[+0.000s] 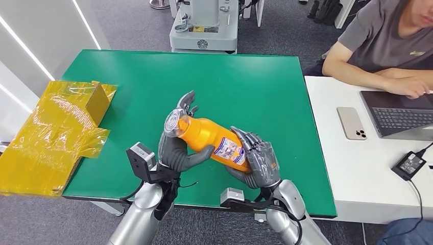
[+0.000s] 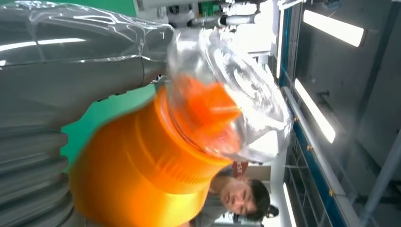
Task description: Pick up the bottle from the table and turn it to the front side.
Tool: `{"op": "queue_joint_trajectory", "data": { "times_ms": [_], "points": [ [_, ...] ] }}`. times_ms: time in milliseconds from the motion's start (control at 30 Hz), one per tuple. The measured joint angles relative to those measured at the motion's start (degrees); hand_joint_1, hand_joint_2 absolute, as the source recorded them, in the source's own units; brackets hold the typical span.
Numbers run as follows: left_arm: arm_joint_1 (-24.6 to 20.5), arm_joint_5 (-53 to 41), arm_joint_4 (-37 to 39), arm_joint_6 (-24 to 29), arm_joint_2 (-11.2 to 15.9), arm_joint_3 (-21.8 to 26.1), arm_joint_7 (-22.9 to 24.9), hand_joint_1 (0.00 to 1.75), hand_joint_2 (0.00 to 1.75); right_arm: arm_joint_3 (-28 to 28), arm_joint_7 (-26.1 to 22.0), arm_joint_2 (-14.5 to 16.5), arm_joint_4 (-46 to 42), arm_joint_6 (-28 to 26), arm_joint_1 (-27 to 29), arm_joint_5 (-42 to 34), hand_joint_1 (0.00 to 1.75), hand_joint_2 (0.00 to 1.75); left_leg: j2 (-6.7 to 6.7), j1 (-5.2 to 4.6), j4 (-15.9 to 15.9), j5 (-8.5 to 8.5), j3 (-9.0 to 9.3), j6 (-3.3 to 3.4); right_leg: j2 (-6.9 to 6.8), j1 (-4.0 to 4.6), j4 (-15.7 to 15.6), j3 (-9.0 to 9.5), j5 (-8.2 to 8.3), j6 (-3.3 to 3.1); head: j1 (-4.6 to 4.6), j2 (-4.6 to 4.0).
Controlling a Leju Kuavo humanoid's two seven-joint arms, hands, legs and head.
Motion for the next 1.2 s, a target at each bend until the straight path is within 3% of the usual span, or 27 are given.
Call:
{"op": "queue_joint_trajectory", "data": {
  "times_ms": [700,833,1200],
  "points": [
    [0.8,-0.4,1.1,-0.4,-0.4,0.6,0.0,0.0,1.75,0.4,2.2,0.6,2.1,10.5,-0.8,0.1,1.75,1.75,0.0,0.0,0.0,0.0,-0.01,0.0,0.0,0.0,0.0,0.0,0.0,0.0,0.0,0.0],
    [1.5,-0.5,1.1,-0.4,-0.4,0.8,0.0,1.71,1.75,0.4,2.8,0.7,3.0,11.8,-1.1,0.8,1.75,1.75,0.0,0.0,0.0,0.0,-0.01,0.0,0.0,0.0,0.0,0.0,0.0,0.0,0.0,0.0],
    [1.9,-0.4,1.0,-0.3,-0.8,1.0,0.0,1.75,1.75,0.4,4.0,1.6,4.5,12.6,-2.1,2.0,1.75,1.75,0.0,0.0,0.0,0.0,-0.01,0.0,-0.01,0.0,0.0,0.0,0.0,0.0,0.0,0.0]
  ]
}}
